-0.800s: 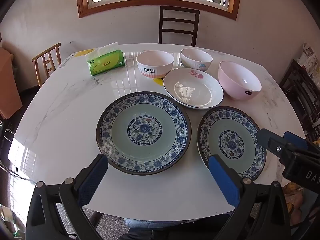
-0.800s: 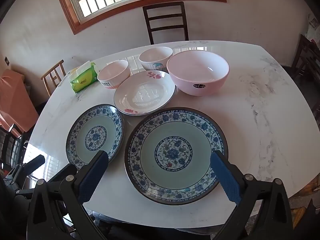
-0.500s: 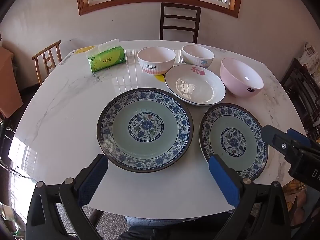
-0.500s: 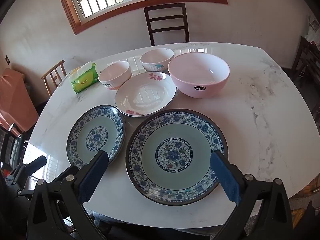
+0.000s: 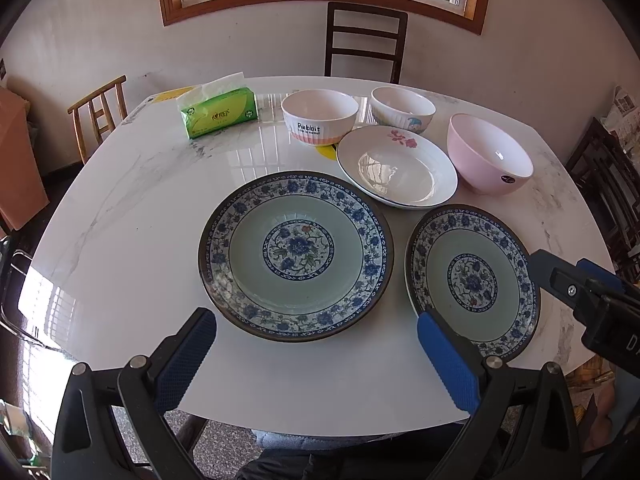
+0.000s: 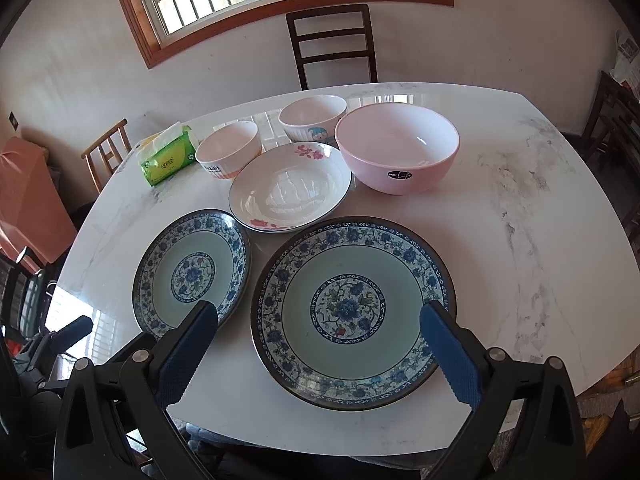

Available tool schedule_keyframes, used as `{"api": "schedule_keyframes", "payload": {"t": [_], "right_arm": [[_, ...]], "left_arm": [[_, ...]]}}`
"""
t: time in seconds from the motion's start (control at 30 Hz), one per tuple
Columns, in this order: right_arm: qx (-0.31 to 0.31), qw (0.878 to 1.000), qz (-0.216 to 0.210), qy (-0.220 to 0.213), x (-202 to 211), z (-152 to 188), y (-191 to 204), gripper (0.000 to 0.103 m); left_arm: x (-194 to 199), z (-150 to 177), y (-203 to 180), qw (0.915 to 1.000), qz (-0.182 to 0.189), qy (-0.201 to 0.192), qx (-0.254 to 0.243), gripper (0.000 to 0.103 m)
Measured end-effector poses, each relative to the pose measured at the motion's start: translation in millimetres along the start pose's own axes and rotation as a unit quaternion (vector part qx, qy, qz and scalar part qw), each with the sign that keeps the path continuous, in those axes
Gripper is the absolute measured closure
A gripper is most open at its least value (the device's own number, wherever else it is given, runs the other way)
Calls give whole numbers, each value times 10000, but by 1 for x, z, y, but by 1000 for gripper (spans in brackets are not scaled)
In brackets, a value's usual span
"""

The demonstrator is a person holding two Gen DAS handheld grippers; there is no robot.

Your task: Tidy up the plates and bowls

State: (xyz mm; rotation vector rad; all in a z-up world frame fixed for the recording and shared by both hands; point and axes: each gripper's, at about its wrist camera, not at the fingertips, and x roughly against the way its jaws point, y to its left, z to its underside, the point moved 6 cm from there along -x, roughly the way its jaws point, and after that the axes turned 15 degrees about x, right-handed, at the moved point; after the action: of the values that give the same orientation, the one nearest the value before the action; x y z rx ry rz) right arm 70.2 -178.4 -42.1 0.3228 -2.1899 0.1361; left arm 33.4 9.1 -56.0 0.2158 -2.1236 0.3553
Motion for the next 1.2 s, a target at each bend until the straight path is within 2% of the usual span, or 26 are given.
{"api": "schedule_keyframes", "payload": {"t": [0.5, 1.13, 1.2], "right_arm": [[27, 10000, -57, 33, 0, 3, 3, 12], [-5, 9999, -94, 93, -2, 5, 4, 16], [1, 9999, -102, 89, -2, 5, 4, 20]], "left_arm": [[-2, 3, 3, 10000, -58, 44, -31, 0], [-4, 5, 2, 9999, -71, 124, -46, 0], [-4, 5, 2, 9999, -78, 129, -51, 0]]}}
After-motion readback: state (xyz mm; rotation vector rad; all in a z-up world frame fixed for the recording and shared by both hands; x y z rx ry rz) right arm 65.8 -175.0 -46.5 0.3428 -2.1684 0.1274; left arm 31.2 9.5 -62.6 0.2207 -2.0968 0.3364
